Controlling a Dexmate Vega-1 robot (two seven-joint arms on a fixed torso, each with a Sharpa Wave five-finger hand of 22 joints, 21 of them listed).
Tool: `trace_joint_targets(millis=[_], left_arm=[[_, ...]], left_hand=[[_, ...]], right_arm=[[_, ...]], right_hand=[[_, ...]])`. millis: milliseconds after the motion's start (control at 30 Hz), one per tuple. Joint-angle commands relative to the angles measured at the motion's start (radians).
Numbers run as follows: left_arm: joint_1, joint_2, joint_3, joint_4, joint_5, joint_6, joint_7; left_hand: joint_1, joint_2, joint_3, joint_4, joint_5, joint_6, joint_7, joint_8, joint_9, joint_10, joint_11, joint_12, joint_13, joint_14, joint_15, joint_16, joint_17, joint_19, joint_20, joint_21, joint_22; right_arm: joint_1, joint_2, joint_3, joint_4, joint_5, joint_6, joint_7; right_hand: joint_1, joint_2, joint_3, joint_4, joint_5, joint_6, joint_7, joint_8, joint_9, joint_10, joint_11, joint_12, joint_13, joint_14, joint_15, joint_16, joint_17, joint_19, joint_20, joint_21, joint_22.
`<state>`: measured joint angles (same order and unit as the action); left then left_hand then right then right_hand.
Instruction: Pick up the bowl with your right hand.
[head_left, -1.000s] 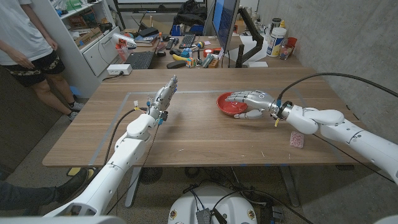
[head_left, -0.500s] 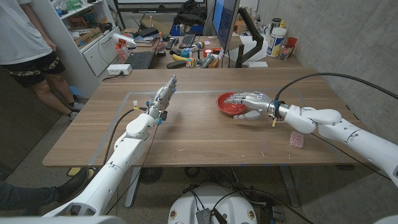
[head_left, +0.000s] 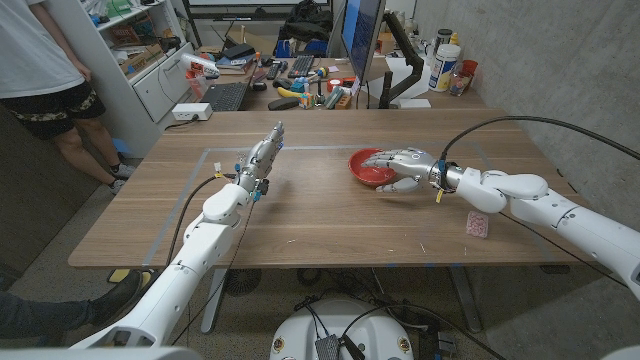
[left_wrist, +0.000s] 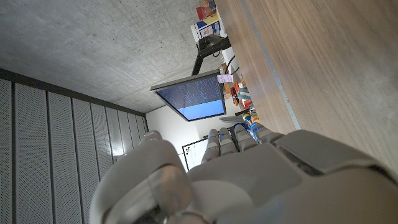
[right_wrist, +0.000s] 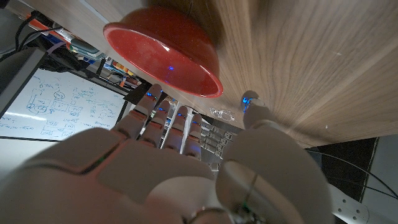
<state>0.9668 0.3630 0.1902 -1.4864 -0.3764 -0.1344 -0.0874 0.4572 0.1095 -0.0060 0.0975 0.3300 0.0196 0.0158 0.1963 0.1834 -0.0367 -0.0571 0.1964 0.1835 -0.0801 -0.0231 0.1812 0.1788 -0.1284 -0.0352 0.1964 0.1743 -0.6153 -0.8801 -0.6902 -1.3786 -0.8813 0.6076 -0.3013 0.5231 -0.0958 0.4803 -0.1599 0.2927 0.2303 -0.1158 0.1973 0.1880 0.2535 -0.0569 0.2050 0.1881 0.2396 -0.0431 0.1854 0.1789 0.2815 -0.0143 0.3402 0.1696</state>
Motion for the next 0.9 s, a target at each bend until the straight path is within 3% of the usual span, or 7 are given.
trace_joint_targets(millis=[33, 900], left_arm=[[0.008, -0.005, -0.003, 0.0, -0.001, -0.008, 0.01], [-0.018, 0.001, -0.007, 0.028, -0.003, 0.0, -0.012]], left_hand=[[0.007, 0.002, -0.007, 0.004, 0.007, 0.008, 0.001, 0.003, 0.003, -0.003, -0.005, 0.002, 0.006, -0.01, -0.002, 0.002, 0.004, -0.013, -0.026, -0.003, 0.006], [0.007, 0.004, -0.011, 0.005, 0.006, 0.017, 0.006, 0.005, 0.003, -0.006, -0.003, 0.002, 0.006, -0.017, -0.001, 0.002, 0.004, -0.023, -0.029, -0.003, 0.006]], right_arm=[[0.016, 0.01, -0.013, 0.014, 0.006, -0.012, 0.04], [0.055, 0.048, -0.056, 0.068, -0.002, -0.038, 0.048]], right_hand=[[0.013, -0.003, 0.008, -0.001, 0.005, -0.003, 0.01, -0.001, 0.006, 0.003, 0.002, 0.007, 0.002, 0.009, -0.034, 0.006, 0.006, 0.011, 0.003, -0.003, 0.006], [0.022, -0.004, 0.011, 0.004, 0.002, 0.0, 0.013, 0.001, 0.007, 0.007, -0.001, 0.01, 0.002, 0.013, -0.036, 0.006, 0.006, 0.016, 0.009, -0.016, 0.006]])
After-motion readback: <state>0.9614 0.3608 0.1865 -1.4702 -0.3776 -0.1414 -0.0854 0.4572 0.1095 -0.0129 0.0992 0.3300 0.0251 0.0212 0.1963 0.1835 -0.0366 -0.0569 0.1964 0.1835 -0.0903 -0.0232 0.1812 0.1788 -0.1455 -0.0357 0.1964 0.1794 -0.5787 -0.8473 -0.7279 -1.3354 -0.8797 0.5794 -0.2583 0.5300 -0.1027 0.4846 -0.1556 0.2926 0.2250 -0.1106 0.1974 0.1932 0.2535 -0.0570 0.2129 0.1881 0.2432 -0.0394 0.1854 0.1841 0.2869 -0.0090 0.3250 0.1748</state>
